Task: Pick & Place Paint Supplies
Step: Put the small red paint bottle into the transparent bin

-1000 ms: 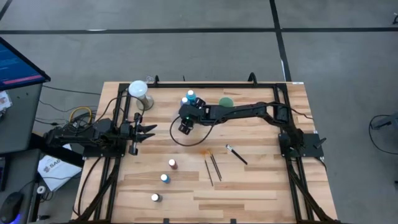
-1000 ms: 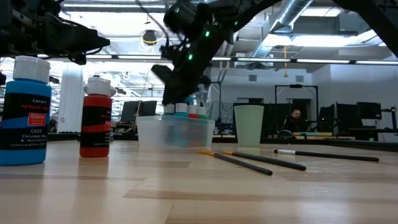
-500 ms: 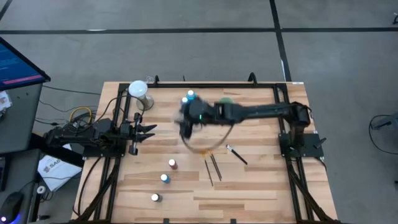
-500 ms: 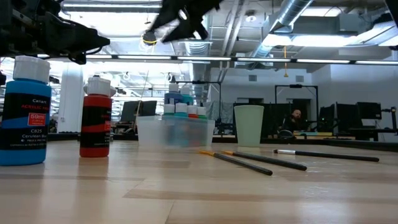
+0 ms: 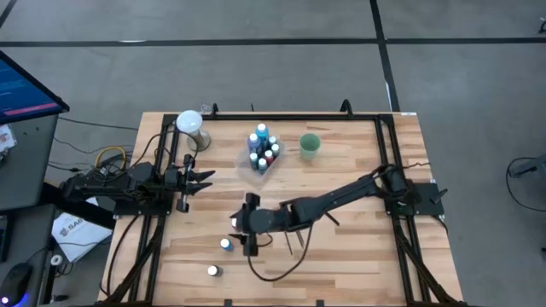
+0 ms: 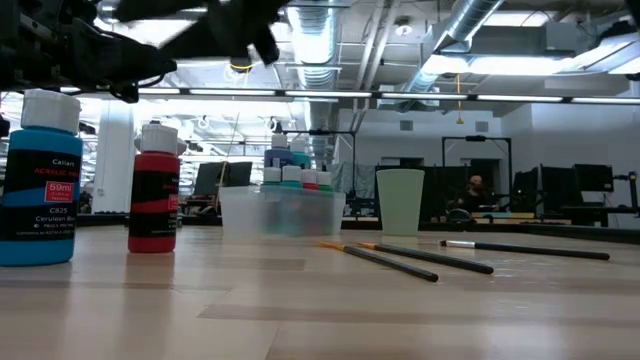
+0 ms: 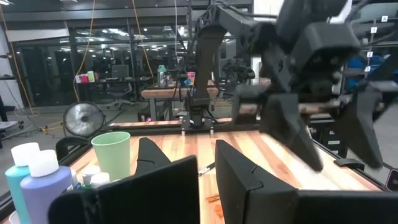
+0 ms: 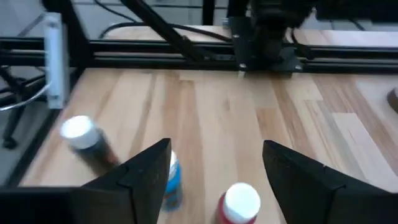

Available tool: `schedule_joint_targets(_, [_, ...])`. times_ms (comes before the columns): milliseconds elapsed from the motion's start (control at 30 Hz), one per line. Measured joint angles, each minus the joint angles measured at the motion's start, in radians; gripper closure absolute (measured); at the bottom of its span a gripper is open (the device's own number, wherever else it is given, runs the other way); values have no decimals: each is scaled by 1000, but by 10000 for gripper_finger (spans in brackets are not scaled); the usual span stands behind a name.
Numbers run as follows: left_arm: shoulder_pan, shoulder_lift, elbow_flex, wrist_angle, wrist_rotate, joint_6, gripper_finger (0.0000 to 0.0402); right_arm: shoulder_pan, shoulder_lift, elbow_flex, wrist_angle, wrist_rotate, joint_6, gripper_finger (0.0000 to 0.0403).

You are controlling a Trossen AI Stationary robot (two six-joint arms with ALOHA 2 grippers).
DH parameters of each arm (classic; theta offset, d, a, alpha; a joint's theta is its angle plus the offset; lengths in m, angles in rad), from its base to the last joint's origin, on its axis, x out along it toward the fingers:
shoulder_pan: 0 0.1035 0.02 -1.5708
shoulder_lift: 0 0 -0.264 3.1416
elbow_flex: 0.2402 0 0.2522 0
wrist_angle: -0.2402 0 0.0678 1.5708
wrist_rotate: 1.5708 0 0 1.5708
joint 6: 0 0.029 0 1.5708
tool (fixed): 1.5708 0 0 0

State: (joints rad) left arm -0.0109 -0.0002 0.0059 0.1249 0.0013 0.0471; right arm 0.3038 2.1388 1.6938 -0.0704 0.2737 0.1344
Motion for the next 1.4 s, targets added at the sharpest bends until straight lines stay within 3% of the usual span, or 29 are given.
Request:
schedule_joint_targets(200, [0,0,0,5,0,0,401,-5,24,3,-20,101,24,148])
schedule_joint_targets(500, [0,0,0,12,0,0,401,-31,61,-1,-12,38,79,148])
schedule_joint_targets(1033, [-2,0,0,16,0,0,401,-37,110,-1,-7,37,103,149])
schedule_joint_targets(1167, [-2,0,0,17,0,0,401,-40,110,-1,-25,37,126,173])
schedule_joint_targets(1400, [-2,0,0,19,0,0,401,-43,110,-1,-80,7,129,260])
